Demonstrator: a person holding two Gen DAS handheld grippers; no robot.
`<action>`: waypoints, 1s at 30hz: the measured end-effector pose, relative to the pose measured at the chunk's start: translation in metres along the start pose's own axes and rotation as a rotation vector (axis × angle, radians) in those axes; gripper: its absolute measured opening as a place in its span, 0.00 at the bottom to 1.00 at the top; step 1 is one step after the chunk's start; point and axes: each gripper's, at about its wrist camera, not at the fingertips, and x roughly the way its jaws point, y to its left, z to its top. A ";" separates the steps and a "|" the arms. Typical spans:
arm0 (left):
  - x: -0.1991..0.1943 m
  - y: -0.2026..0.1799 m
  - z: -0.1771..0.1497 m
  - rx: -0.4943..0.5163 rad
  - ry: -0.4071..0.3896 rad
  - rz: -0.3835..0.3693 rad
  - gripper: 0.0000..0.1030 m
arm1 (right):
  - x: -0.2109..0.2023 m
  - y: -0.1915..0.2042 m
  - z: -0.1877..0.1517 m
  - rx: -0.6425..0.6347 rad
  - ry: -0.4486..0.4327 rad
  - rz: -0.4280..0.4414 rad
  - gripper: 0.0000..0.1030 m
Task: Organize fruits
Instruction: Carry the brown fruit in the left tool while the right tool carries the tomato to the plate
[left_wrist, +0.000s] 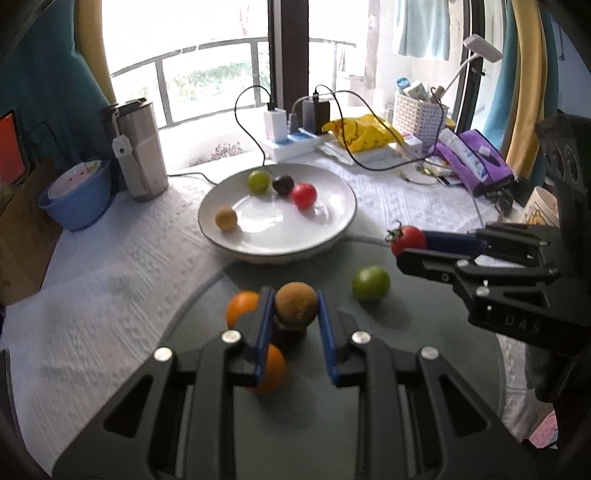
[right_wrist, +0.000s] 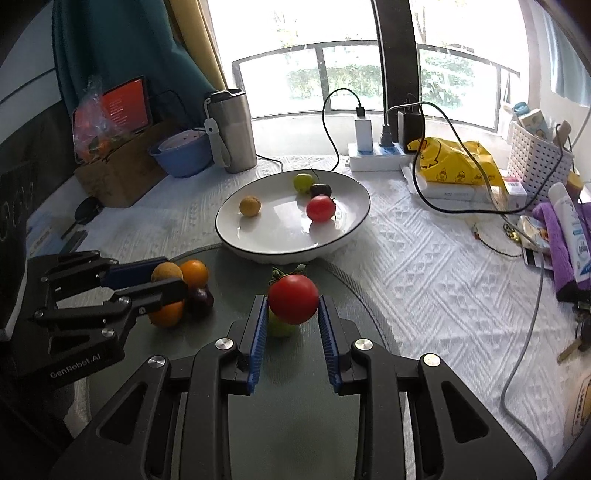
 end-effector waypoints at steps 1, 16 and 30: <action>0.001 0.002 0.002 0.001 -0.003 0.001 0.24 | 0.002 0.000 0.002 -0.001 0.001 0.001 0.29; 0.039 0.026 0.037 -0.014 -0.024 0.002 0.24 | 0.034 -0.009 0.035 -0.004 0.005 0.023 0.29; 0.075 0.037 0.049 -0.009 0.013 -0.015 0.24 | 0.067 -0.019 0.048 0.010 0.032 0.037 0.29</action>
